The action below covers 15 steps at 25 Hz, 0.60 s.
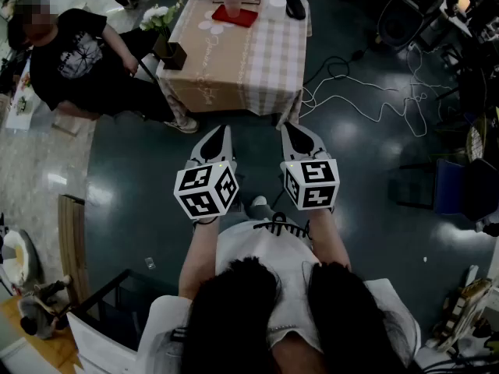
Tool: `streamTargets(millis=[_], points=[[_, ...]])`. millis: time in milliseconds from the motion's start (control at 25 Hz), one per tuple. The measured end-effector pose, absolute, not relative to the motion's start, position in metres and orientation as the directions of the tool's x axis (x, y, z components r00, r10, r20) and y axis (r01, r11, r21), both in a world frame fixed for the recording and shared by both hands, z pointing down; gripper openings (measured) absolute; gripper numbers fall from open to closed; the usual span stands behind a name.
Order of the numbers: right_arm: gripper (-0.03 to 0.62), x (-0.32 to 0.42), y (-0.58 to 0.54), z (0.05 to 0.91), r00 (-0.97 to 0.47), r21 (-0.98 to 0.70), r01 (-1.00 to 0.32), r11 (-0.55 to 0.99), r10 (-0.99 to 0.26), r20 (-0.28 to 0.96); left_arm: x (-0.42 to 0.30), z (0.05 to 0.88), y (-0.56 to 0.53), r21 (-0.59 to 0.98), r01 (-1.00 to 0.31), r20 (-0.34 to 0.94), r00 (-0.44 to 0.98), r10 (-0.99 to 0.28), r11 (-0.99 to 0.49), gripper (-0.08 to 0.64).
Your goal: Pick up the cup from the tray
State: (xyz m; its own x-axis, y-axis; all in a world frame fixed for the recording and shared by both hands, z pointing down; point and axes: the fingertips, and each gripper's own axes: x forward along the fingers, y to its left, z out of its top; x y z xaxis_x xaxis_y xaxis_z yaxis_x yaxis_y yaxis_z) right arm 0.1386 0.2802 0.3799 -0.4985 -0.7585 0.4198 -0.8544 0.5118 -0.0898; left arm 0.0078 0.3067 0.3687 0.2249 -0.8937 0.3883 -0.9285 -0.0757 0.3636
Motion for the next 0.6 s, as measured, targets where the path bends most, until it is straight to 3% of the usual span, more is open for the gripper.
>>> streamTargets(millis=[600], points=[[0.009,0.143,0.292,0.376,-0.521,-0.041,-0.834,0.55,-0.762,0.386,0.019,0.372,0.319,0.37,-0.927,0.382,0.209,-0.9,-0.059,0.008]])
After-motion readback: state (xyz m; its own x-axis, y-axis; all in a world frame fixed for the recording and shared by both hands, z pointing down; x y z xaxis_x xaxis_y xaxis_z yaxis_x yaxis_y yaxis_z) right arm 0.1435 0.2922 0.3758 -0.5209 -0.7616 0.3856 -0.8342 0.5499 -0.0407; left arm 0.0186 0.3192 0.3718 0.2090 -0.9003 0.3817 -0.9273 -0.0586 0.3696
